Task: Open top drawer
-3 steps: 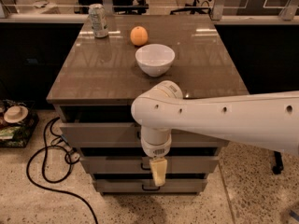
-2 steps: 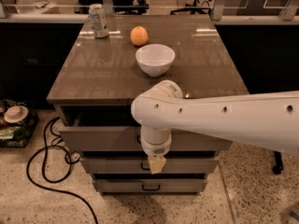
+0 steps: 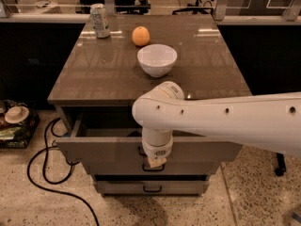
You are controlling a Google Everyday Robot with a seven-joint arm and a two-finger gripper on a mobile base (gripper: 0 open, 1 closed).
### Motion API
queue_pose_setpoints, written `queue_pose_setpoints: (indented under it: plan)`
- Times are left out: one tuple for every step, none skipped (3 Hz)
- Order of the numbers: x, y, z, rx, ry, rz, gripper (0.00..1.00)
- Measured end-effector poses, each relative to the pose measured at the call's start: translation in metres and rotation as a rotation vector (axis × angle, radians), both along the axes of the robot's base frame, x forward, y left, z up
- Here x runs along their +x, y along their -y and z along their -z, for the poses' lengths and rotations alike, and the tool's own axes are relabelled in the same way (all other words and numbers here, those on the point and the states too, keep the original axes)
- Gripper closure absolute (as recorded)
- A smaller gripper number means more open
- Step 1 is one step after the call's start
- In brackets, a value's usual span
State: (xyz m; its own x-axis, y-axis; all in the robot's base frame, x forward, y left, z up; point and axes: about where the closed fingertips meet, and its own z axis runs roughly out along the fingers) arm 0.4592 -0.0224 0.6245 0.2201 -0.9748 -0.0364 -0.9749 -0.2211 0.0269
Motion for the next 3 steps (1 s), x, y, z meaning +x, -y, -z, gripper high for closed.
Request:
queue_pose_setpoints:
  plan:
    - [-0.0001,0.0001,0.0001,0.0,0.0,0.0,1.0]
    - [-0.0002,0.0001,0.0001,0.0,0.0,0.0,1.0]
    - [-0.0013,-0.0001,-0.001,-0.001,0.007,-0.002,1.0]
